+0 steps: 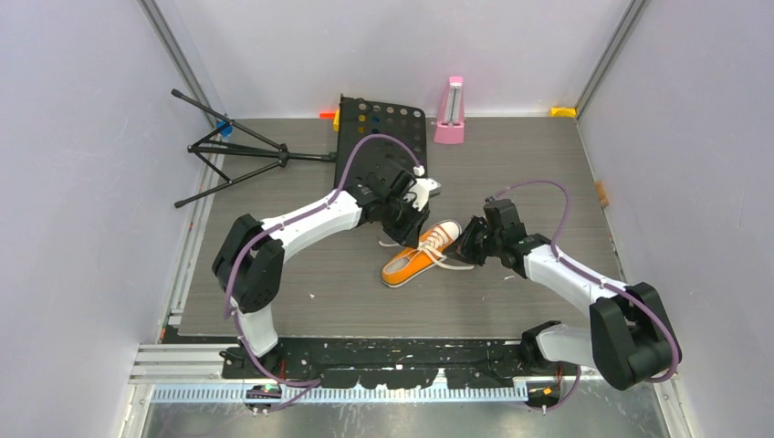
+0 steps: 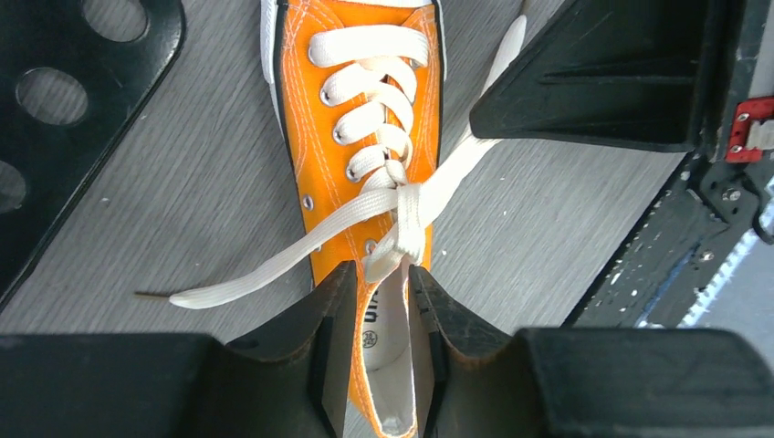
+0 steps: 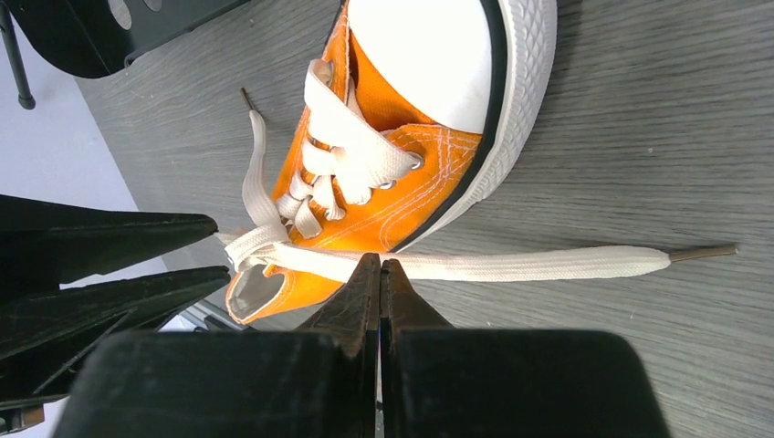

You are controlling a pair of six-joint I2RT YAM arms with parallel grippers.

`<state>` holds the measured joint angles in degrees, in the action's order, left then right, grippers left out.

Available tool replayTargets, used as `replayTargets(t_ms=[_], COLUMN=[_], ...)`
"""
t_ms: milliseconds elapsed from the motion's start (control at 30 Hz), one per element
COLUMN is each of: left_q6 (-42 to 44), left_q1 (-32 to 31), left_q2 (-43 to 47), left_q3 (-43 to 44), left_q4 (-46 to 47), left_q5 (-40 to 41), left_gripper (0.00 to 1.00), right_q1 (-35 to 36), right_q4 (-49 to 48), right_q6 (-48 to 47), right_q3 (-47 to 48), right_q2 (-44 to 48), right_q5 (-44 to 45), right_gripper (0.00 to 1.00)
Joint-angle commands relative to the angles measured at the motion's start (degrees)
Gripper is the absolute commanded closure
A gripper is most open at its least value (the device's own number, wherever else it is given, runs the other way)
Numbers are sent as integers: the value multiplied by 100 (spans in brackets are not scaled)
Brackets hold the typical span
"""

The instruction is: Tie the shoes

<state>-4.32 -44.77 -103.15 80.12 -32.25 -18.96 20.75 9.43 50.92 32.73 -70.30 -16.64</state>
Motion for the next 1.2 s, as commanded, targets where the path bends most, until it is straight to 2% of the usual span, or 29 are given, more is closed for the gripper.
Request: replayTargets(t_ms=[0, 100, 167, 333, 467, 567, 700, 733, 867, 967, 1167], left_q6=[-243, -247, -237, -218, -292, -306, -282, -273, -188, -62, 100], left_q1=[71, 69, 72, 74, 92, 100, 98, 100, 100, 100, 92], left_q2=[-90, -159, -165, -156, -193, -277, -329, -314, -25, 268, 177], left_q3=[-13, 15, 34, 6, 13, 35, 11, -14, -49, -9, 288], left_q4=[312, 296, 248, 198, 240, 273, 304, 311, 212, 43, -512], left_q5=[-522, -505, -419, -78, -90, -246, -554, -571, -297, 215, 630], left_gripper=[73, 86, 86, 67, 64, 70, 98, 100, 100, 100, 100], right_q1=[-23, -19, -19, -19, -18, -19, -19, -19, -19, -18, -19], right_q4=[-181, -171, -169, -187, -195, -191, -201, -199, -125, 78, 773], right_q6=[-9, -11, -10, -3, 5, 15, 29, 25, -11, -74, -433], right_q3=[248, 251, 251, 251, 251, 251, 243, 240, 274, 348, 533], right_q2=[-19, -19, -16, -27, -21, -11, -3, 3, 37, 128, 323], right_q5=[-32, -41, -40, -47, -50, -58, -64, -62, -73, -57, 379], right_gripper=[100, 100, 100, 100, 100, 100, 100, 100, 100, 100, 100])
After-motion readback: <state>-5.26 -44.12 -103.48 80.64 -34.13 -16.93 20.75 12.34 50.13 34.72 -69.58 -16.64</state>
